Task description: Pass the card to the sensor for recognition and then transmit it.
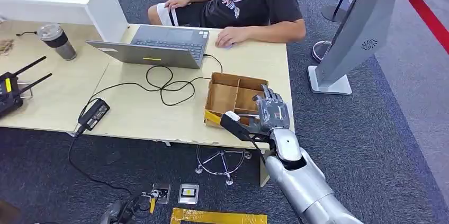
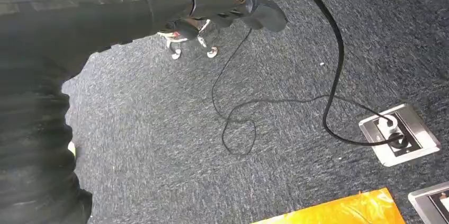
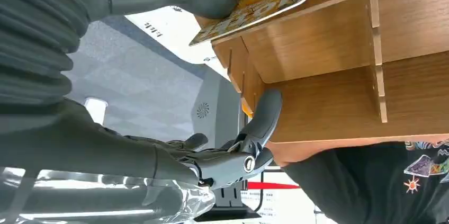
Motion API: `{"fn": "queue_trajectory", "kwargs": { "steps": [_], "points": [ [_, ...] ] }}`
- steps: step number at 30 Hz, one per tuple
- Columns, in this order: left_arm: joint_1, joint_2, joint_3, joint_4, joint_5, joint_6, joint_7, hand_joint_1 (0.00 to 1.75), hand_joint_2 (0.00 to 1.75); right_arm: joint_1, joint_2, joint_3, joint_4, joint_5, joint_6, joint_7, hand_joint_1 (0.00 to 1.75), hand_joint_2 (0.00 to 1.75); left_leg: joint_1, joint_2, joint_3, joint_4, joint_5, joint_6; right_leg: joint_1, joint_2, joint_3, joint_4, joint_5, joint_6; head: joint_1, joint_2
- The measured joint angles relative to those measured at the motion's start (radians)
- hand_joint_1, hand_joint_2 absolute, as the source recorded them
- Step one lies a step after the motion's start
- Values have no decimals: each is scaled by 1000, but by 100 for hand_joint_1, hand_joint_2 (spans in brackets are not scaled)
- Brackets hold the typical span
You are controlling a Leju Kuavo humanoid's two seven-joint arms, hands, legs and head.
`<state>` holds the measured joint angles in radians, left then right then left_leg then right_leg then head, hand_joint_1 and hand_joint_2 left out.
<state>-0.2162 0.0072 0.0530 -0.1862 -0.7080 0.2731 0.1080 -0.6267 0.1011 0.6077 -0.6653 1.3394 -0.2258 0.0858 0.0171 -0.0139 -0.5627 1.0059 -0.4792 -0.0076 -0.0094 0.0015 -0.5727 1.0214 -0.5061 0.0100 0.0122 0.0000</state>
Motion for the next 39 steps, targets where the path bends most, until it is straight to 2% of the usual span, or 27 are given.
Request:
{"fn": "queue_trajectory", "kwargs": {
  "steps": [5, 6, 10, 11, 12, 20, 21, 39],
  "points": [
    [0, 0, 0, 0, 0, 0, 0, 0, 175, 0, 0, 0, 0, 0, 0, 0, 68, 175, 0, 0, 0, 0, 0, 0, 0, 0, 0, 0, 0, 0, 0, 0],
    [0, 0, 0, 0, 0, 0, 0, 0, 175, 0, 0, 0, 0, 0, 0, 0, 175, 175, 0, 0, 0, 0, 0, 0, 0, 0, 0, 0, 0, 0, 0, 0],
    [0, 0, 0, 0, 0, 0, 0, 0, 175, 0, 0, 0, 0, 0, 5, -7, 175, 175, 0, 0, 0, 0, 0, 0, 0, 0, 0, 0, 0, 0, 0, 0],
    [0, 0, 0, 0, -1, -1, 0, 0, 175, 0, 0, 0, 0, 0, 8, -11, 31, 175, 0, 0, 0, 0, 0, 0, 0, 0, 0, 0, 0, 0, 0, 0],
    [-1, 0, 0, 0, -2, -2, 0, 0, 175, 0, 0, 0, 0, 0, 13, -14, 0, 175, 0, 0, 0, 0, 0, 0, 0, 0, 0, 0, 0, 0, 0, 0],
    [-6, 0, 0, 0, -7, -3, 8, 0, 175, 2, 0, -1, 0, -14, 29, -16, 2, 175, 0, 0, 0, 0, 0, 0, 0, 0, 0, 0, 0, 0, 0, 0],
    [-6, 0, 0, 0, -7, -3, 8, 0, 175, 2, 0, -2, 0, -14, 29, -16, 171, 175, 0, 0, 0, 0, 0, 0, 0, 0, 0, 0, 0, 0, 0, 0],
    [-7, 0, 0, 0, -7, -3, 8, 0, 175, 3, 0, -7, 0, -14, 35, -30, 175, 175, 0, 0, 0, 0, 0, 0, 0, 0, 0, 0, 0, 0, 0, 0]
  ]
}}
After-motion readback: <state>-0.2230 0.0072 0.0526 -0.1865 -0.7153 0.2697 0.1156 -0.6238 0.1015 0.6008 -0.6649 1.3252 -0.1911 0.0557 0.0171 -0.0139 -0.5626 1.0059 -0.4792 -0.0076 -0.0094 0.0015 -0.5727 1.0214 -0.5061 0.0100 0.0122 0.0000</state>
